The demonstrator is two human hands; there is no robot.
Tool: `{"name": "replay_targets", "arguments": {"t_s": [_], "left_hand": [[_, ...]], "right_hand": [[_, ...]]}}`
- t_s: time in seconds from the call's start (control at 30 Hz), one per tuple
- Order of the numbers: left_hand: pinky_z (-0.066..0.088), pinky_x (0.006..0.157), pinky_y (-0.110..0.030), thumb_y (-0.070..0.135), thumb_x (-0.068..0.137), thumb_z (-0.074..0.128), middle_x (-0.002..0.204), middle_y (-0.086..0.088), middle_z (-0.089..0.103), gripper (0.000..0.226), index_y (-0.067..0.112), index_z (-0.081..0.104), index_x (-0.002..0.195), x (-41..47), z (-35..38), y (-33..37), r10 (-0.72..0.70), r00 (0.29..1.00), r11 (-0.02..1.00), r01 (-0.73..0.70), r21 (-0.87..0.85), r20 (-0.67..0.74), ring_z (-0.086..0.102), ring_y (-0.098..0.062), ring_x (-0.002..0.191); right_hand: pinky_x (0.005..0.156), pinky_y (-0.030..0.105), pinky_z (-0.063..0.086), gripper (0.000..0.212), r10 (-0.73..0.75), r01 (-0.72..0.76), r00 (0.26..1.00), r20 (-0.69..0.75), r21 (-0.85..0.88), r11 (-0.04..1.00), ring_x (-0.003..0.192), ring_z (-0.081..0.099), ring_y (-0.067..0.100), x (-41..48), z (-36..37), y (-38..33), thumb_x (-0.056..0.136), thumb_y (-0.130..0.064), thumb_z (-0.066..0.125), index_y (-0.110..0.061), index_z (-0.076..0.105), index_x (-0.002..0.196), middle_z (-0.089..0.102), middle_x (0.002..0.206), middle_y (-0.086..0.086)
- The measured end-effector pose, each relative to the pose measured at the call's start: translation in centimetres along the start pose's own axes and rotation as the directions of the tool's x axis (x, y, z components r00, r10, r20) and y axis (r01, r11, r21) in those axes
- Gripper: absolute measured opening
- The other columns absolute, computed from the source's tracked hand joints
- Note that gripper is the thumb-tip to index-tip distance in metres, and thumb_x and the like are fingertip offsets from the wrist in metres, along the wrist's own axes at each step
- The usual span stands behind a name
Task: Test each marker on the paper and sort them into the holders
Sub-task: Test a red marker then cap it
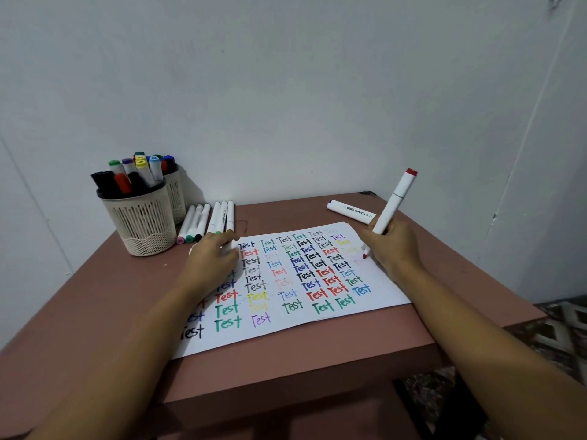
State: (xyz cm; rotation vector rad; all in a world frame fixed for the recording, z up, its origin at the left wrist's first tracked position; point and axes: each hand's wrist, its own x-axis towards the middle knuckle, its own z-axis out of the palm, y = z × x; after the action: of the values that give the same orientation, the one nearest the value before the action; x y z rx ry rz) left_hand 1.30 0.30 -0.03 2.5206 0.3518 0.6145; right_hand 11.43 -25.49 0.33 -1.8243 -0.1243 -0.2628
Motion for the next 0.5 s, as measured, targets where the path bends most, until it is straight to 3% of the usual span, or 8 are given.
{"name": "replay_targets", "arguments": {"t_s": [0.07, 0.2, 0.5], "left_hand": [[0.036, 0.096, -0.033, 0.014, 0.091, 0.051, 0.124, -0.013, 0.055, 0.032, 0.014, 0.058, 0.123, -0.03, 0.01, 0.07, 0.003, 1.0, 1.0, -0.003, 0.0, 0.001, 0.048, -0.026, 0.117], [0.036, 0.094, -0.032, 0.013, 0.092, 0.051, 0.124, -0.013, 0.055, 0.032, 0.013, 0.058, 0.123, -0.16, 0.1, 0.26, 0.014, 1.0, 1.0, -0.014, -0.005, -0.002, 0.048, -0.026, 0.117], [0.037, 0.087, -0.029, 0.016, 0.093, 0.05, 0.12, -0.011, 0.058, 0.032, 0.012, 0.057, 0.124, -0.2, 0.25, 0.22, 0.05, 0.998, 0.999, -0.05, 0.005, -0.024, 0.052, -0.025, 0.109]], "right_hand": [[0.05, 0.029, 0.046, 0.024, -0.016, 0.016, 1.0, -0.008, -0.001, 1.0, 0.057, 0.054, 0.023, 0.01, 0.01, 0.0, 0.079, -0.002, 0.063, -0.014, 0.049, 0.064, 0.055, 0.067, 0.013], [0.061, 0.037, 0.053, 0.026, -0.017, 0.018, 1.0, 0.012, -0.078, 0.997, 0.057, 0.054, 0.021, -0.11, -0.01, -0.01, 0.081, -0.009, 0.064, -0.016, 0.046, 0.063, 0.05, 0.06, 0.001], [0.066, 0.039, 0.052, 0.025, -0.038, 0.036, 0.999, -0.025, -0.079, 0.996, 0.057, 0.054, 0.019, -0.26, 0.03, -0.04, 0.081, -0.009, 0.064, -0.016, 0.047, 0.064, 0.051, 0.062, 0.001]]}}
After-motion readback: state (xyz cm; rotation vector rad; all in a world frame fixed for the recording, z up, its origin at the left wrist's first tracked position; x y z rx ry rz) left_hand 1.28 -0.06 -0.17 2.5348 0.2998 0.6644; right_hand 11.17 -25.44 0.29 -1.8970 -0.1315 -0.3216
